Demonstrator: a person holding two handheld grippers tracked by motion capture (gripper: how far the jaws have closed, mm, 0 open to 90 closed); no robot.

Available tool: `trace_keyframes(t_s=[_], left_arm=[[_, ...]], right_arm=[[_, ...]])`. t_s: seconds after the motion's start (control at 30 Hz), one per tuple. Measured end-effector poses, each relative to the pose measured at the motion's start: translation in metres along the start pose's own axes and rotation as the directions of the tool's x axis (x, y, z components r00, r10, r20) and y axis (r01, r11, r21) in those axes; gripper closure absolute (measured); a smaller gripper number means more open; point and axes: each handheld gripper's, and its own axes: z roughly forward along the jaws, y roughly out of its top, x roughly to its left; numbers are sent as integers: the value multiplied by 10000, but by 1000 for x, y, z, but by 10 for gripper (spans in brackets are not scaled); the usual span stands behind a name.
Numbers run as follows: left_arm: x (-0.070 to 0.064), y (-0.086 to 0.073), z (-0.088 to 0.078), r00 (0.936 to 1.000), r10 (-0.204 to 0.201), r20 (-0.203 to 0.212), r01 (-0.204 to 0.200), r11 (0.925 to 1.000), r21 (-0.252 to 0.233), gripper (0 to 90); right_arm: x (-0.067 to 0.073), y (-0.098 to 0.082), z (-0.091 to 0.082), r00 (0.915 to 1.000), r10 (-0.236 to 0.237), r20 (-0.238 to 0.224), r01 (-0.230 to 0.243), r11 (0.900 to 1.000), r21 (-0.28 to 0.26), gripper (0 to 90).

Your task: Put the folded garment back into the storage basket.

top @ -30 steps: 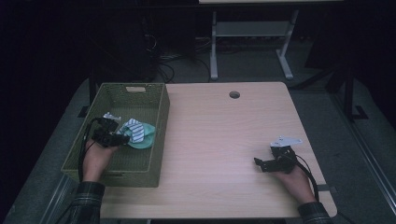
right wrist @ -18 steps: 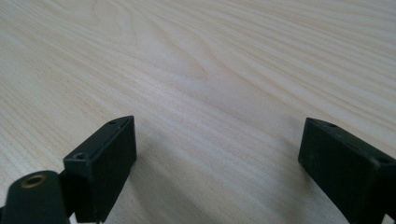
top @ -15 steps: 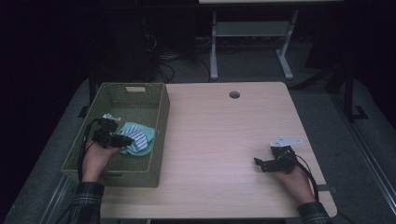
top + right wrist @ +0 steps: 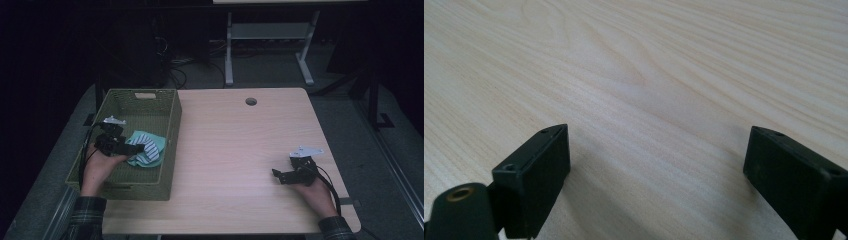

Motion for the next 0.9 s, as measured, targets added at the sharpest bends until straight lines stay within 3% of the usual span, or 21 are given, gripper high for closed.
trace_keyframes(t_s=[0.23, 0.47, 0.63, 0.9], left_arm=[[-22, 12, -12, 9986, 223, 472, -197, 9984, -535, 142], [-53, 24, -10, 9944, 525, 916, -441, 9949, -911, 143], [-77, 33, -2, 9890, 823, 1231, -690, 9917, -1085, 142], [-118, 46, 11, 9740, 1414, 1770, -1194, 9844, -1291, 145]], right_arm=[[0, 0, 0, 10000, 0, 10, -1, 10000, 16, 109], [0, 0, 0, 10000, 7, 21, -7, 10000, 7, 108], [0, 0, 0, 10000, 13, 22, -13, 10000, 8, 108], [1, 0, -1, 10000, 31, 24, -31, 10000, 11, 109]])
